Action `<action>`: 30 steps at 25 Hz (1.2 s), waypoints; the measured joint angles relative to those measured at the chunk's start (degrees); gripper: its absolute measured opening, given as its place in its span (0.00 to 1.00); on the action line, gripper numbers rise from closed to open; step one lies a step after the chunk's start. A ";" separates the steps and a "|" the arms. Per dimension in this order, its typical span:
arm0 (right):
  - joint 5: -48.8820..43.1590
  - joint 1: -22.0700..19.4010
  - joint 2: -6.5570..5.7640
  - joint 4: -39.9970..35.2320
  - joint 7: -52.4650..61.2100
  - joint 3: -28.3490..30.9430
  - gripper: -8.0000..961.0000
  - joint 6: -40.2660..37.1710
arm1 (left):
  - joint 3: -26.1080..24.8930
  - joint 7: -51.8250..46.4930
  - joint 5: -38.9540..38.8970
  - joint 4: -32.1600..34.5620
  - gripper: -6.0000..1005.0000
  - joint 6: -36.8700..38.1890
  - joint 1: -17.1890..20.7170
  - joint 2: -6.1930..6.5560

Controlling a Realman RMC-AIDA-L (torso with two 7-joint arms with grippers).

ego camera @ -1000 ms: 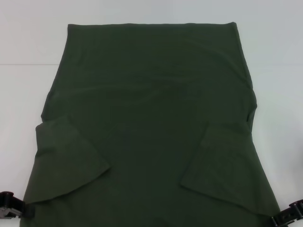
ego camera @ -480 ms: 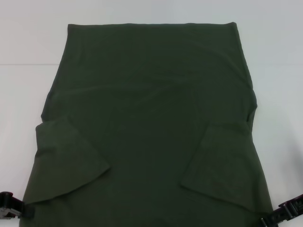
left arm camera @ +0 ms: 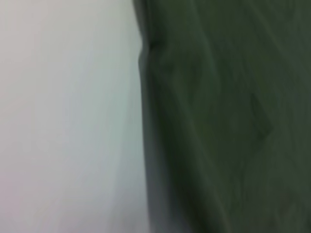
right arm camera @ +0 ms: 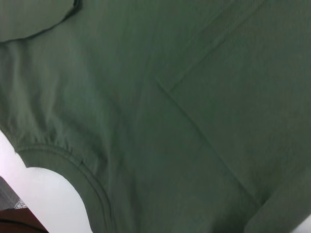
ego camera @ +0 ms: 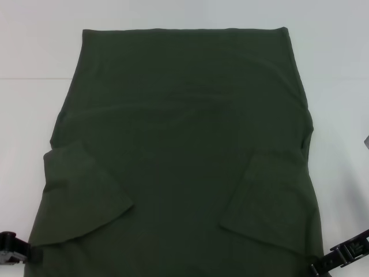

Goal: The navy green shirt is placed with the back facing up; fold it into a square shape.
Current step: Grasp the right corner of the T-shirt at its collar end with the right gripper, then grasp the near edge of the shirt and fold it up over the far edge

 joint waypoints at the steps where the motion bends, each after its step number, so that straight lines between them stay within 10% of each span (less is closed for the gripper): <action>1: -0.01 0.01 0.03 -0.01 -0.16 -0.01 0.78 0.14 | -0.38 0.15 0.00 0.00 0.06 0.14 -0.09 -0.01; 6: -0.05 0.14 0.16 -0.26 -0.71 -1.57 0.72 0.53 | -1.48 0.83 -0.03 0.00 0.06 0.63 -0.41 -0.01; 20: -0.17 1.14 0.13 -0.31 -0.65 -2.92 0.06 0.56 | -1.51 1.04 -0.56 -0.21 0.06 0.95 -0.54 0.09; 30: 0.28 1.44 -0.86 -0.46 -6.51 -1.71 0.06 -5.61 | -1.57 1.92 -1.19 -5.29 0.06 4.32 -1.33 2.64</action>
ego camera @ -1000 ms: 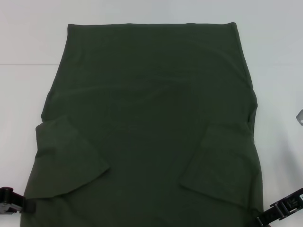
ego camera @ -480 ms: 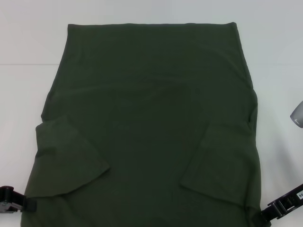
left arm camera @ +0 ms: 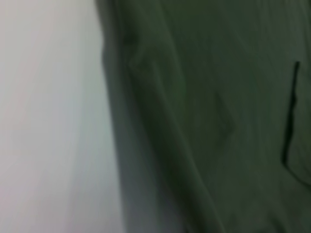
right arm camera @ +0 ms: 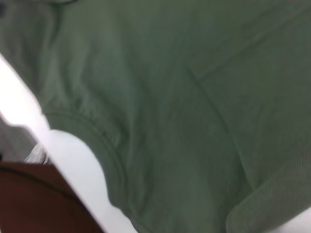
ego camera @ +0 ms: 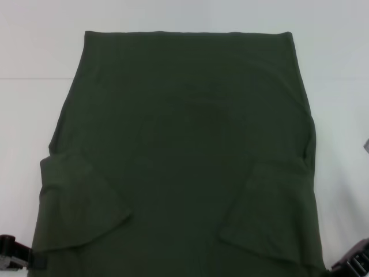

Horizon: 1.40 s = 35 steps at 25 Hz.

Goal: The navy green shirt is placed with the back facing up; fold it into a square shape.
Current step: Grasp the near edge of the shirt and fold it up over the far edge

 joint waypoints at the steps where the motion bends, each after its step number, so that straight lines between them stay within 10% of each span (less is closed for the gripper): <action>1: 0.03 -0.10 -0.17 0.00 -1.12 0.29 0.06 -1.13 | -0.17 0.46 -0.23 -1.09 0.06 1.06 0.00 0.46; 20: -0.14 -0.57 -2.78 5.83 -10.25 0.04 0.06 -5.90 | -0.17 5.09 -0.67 -8.09 0.06 11.25 0.05 2.82; 35: 12.50 -1.41 -6.72 6.64 -9.54 26.30 0.06 -4.30 | -14.84 4.53 -13.07 -10.96 0.05 -0.54 -4.04 2.18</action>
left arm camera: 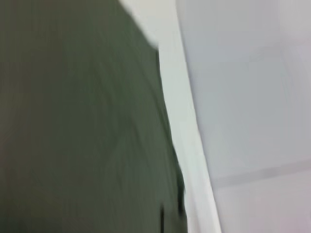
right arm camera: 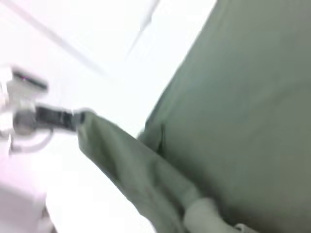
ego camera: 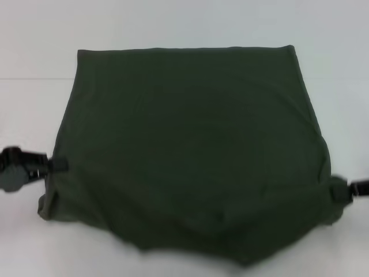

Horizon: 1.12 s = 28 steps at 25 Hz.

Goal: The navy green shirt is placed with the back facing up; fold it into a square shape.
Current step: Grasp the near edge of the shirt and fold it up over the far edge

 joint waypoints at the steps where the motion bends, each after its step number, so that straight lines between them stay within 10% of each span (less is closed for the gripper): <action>1: 2.64 -0.55 -0.05 0.02 0.00 1.90 0.06 1.68 | -0.58 -0.01 -0.67 -0.25 0.05 -1.89 -0.18 -0.16; 28: 21.51 -0.28 4.58 12.24 -13.37 2.55 0.06 39.19 | -0.83 17.12 -19.05 -1.02 0.04 -34.06 -4.53 -11.39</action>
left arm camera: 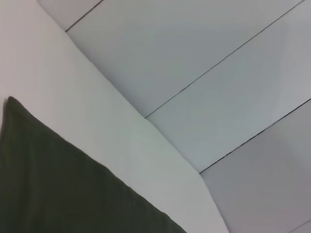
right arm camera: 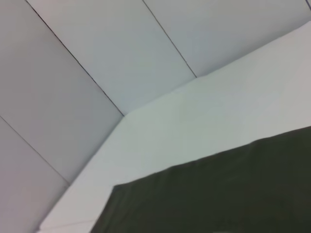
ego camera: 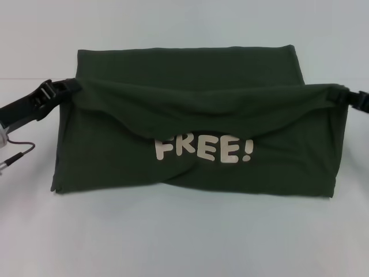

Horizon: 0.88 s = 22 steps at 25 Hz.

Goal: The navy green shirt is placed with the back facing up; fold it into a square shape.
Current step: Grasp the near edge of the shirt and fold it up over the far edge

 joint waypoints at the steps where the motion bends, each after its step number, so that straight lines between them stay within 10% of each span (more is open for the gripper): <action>1: 0.09 0.31 0.57 0.17 -0.58 -1.19 0.06 1.92 | -0.02 1.11 -0.10 -0.03 0.04 -0.79 -0.35 -0.26; 22: 0.44 1.75 2.12 0.70 -1.35 -4.97 0.06 8.54 | 4.37 7.34 -2.04 0.35 0.04 -10.82 -2.54 -1.24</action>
